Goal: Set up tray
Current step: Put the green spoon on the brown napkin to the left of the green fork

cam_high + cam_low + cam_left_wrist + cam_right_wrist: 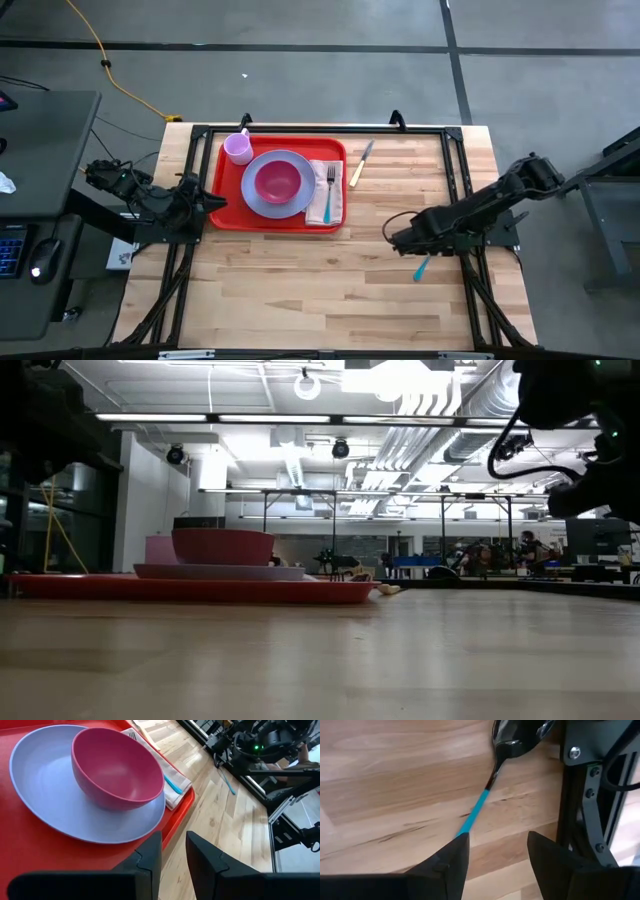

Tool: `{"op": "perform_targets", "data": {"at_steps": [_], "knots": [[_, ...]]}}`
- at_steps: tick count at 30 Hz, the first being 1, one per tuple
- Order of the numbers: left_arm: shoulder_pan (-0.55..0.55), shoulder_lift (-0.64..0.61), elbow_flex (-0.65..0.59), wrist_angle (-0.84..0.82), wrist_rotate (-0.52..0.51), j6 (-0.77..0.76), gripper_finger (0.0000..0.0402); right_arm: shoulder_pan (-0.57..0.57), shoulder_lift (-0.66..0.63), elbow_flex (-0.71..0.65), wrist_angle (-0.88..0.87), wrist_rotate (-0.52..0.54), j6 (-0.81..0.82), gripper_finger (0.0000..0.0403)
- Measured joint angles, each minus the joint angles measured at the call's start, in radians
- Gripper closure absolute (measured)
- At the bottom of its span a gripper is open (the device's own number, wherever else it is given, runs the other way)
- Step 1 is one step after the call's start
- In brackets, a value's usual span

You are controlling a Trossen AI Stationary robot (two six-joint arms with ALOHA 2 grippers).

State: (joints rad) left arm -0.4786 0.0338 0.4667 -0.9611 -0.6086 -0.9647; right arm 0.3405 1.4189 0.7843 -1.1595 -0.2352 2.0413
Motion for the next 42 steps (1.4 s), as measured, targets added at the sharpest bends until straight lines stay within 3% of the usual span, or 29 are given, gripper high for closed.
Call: {"op": "perform_targets", "data": {"at_steps": [15,31,42], "knots": [[0.0,0.0,0.0,-0.001,0.0,-0.002,0.0284,-0.067,-0.118,-0.228,0.229,0.039,0.003,0.0222],[0.0,0.0,0.001,-0.009,-0.004,-0.009,0.0284,-0.099,-0.108,-0.274,0.258,0.041,0.001,0.0223],[0.0,0.0,0.001,-0.01,-0.004,-0.009,0.0284,-0.126,-0.06,-0.274,0.333,0.027,-0.003,0.0283]]}}
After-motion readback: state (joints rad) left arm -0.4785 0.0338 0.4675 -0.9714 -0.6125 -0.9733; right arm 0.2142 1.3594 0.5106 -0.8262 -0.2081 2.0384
